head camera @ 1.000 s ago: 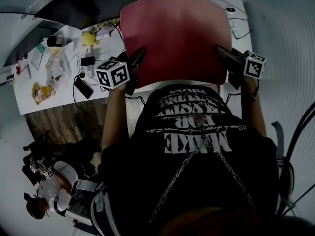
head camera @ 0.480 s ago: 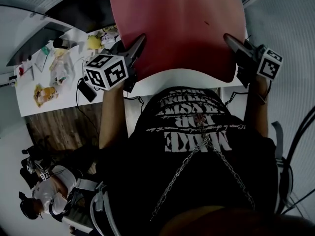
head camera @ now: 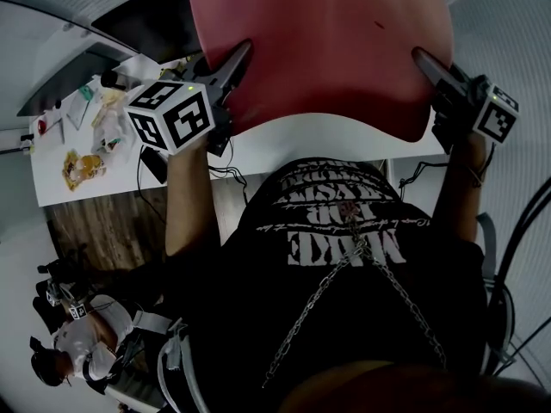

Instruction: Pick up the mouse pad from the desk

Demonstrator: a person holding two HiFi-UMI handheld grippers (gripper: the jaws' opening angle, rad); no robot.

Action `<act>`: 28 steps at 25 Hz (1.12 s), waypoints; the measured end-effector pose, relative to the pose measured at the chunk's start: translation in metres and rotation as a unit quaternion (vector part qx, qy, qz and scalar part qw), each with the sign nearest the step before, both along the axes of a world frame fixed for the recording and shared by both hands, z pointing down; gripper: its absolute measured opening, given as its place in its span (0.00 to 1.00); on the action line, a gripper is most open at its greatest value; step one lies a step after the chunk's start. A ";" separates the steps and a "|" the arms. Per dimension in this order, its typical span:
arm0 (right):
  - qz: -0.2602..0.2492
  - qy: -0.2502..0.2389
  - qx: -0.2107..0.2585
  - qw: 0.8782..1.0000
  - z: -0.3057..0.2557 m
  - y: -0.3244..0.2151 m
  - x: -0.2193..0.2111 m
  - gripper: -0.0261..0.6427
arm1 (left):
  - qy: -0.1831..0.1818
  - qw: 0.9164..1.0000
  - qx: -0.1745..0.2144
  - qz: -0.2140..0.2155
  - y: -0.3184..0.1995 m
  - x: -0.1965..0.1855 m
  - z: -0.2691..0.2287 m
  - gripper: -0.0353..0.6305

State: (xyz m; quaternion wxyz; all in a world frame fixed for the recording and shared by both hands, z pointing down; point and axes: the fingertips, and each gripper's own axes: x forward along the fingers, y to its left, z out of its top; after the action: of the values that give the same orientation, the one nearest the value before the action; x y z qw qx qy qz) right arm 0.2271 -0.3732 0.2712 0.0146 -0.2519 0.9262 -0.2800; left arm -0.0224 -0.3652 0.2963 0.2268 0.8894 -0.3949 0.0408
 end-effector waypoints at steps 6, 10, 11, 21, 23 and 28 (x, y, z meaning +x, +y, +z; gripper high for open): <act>-0.013 -0.005 0.014 1.000 -0.028 0.008 -0.006 0.06 | 0.001 1.000 0.019 0.006 0.005 0.000 -0.027 0.09; -0.015 -0.006 0.024 1.000 -0.047 0.011 -0.004 0.06 | 0.001 1.000 0.027 0.004 0.008 -0.002 -0.041 0.09; -0.017 -0.009 0.025 0.999 -0.048 0.011 -0.005 0.06 | 0.001 1.000 0.029 0.003 0.008 -0.003 -0.041 0.09; 0.019 0.078 -0.022 0.997 0.026 0.001 -0.014 0.06 | 0.011 0.998 -0.058 -0.019 0.000 -0.011 0.046 0.09; 0.021 0.087 -0.051 0.995 0.057 0.004 -0.014 0.06 | 0.013 0.996 -0.090 -0.021 0.004 -0.007 0.080 0.09; 0.033 0.135 -0.121 0.983 0.144 0.007 -0.011 0.06 | -0.006 0.990 -0.144 0.006 0.014 0.011 0.161 0.09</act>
State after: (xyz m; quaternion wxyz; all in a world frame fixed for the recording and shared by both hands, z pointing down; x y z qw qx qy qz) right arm 0.2165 -0.3659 0.4156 -0.1318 -0.3173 0.8703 -0.3530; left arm -0.0112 -0.3507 0.4574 0.3499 0.8493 -0.3814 0.1043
